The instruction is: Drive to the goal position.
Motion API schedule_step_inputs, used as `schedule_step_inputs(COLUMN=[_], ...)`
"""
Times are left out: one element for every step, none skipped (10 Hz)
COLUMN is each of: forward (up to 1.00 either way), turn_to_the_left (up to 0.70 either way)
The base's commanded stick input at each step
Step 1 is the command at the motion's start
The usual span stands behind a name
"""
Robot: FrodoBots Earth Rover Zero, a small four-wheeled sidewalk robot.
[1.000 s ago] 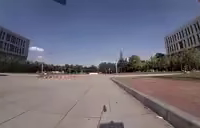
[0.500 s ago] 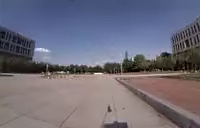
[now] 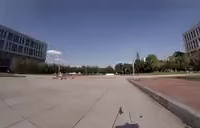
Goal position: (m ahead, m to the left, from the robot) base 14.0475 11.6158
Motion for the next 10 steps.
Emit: schedule_step_inputs(forward=[0.70,0.70,0.70,0.70,0.70,0.70,0.70,0.70,0.70,0.70], turn_to_the_left=[0.00,0.00,0.00,0.00,0.00,0.00,0.00,0.00,0.00,0.00])
